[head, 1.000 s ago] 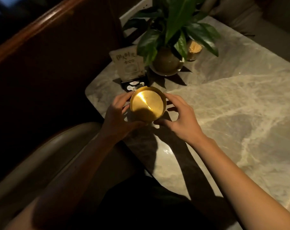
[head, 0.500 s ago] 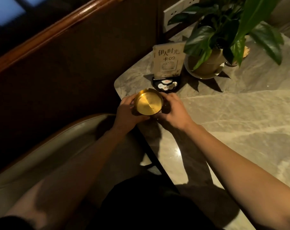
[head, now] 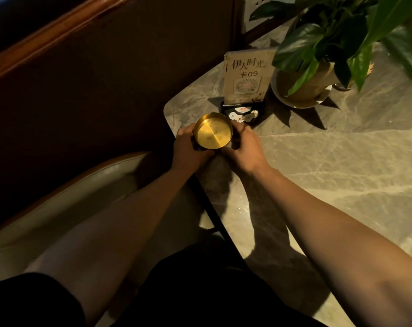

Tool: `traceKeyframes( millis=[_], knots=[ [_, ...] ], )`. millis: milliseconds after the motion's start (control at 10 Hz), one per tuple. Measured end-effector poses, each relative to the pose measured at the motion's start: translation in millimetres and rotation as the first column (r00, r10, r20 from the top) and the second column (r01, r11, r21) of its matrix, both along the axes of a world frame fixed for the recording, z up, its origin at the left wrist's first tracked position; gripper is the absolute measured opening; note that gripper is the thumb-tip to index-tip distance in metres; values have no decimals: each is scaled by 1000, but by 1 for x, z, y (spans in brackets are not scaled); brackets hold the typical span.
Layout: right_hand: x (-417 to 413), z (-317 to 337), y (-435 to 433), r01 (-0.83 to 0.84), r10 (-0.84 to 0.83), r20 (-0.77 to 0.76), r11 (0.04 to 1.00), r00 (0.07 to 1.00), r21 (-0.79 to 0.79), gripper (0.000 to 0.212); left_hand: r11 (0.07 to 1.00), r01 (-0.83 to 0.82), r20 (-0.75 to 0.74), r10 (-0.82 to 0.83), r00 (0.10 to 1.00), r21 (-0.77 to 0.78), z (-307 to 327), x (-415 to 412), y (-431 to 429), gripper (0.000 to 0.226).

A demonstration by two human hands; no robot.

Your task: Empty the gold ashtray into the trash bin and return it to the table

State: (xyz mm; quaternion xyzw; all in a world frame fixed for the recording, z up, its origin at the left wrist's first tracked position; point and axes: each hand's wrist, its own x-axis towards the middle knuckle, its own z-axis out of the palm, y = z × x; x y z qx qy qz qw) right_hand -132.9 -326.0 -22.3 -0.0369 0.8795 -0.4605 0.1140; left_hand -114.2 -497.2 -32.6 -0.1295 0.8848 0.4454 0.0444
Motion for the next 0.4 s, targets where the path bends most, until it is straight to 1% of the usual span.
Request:
traceKeyframes(
  millis=[100,200,300,400],
  knots=[
    [3,2,1,34,-33,41,999,999,-13,67,999,-20,2,20,1000,27,-3,3,-2,86],
    [5,3,4,27,-27,46,1000,999,-10,65,998,-31,21,30,999,49,-1,7,-2,91],
    [11,8,15,16,-16,34,1000,999,12,60,997,-70,0,70,998,44,7,17,2,90],
    [18,16,23,47,-48,21,997,999,57,56,996,-75,-66,77,995,41,16,25,10,76]
  ],
)
